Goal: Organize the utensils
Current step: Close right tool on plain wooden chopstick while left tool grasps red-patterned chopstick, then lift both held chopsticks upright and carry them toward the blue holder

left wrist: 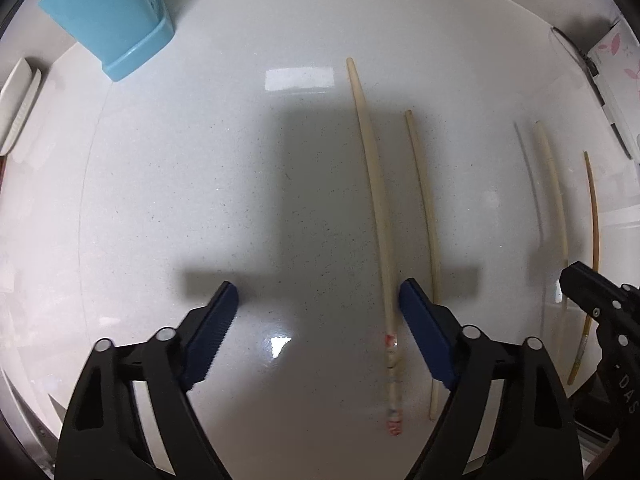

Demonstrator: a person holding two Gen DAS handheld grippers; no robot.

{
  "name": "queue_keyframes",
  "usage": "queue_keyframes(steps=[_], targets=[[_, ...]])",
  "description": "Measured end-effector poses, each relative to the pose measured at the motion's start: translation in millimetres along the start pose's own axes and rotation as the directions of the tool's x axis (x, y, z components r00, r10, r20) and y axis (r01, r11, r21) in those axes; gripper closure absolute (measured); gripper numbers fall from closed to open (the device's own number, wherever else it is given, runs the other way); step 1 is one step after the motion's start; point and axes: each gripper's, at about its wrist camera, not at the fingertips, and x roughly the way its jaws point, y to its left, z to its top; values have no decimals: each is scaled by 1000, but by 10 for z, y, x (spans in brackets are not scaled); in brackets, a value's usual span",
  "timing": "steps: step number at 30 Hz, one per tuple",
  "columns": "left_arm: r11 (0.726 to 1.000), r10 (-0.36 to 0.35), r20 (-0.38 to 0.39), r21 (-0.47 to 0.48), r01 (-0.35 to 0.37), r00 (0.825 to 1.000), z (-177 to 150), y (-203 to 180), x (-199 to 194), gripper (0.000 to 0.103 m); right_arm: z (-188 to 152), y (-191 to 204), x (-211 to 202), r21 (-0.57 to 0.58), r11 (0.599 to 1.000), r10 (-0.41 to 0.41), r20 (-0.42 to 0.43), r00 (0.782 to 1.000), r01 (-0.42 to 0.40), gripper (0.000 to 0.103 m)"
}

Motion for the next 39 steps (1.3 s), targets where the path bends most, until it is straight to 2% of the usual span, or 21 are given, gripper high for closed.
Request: queue_keyframes(steps=[2,5,7,8,12,17,26,39], targets=[[1000,1,-11,3,-1,1000,8,-17,-13,37,39,-47,5,-3,1000,5,2,1000,-5,100],[1000,1,-32,12,-1,1000,23,-14,-52,54,76,-84,-3,-5,1000,7,5,1000,-7,100],[1000,4,-41,22,-3,999,38,-52,-76,85,81,-109,-13,-3,1000,7,7,1000,-7,100],[1000,7,-50,28,-6,999,23,-15,-105,96,88,-110,-14,0,1000,7,7,1000,-7,100],[1000,-17,-57,7,17,998,52,19,-113,97,47,-85,-25,7,1000,5,11,1000,-5,100],[999,-27,-32,17,28,999,11,117,-179,97,42,-70,-42,19,1000,3,14,1000,-3,100],[998,-50,41,30,48,998,13,308,-452,97,76,19,-158,36,999,1,51,999,-3,100],[993,-97,159,81,84,982,-12,711,-968,97,253,354,-357,64,998,-18,129,991,10,100]])
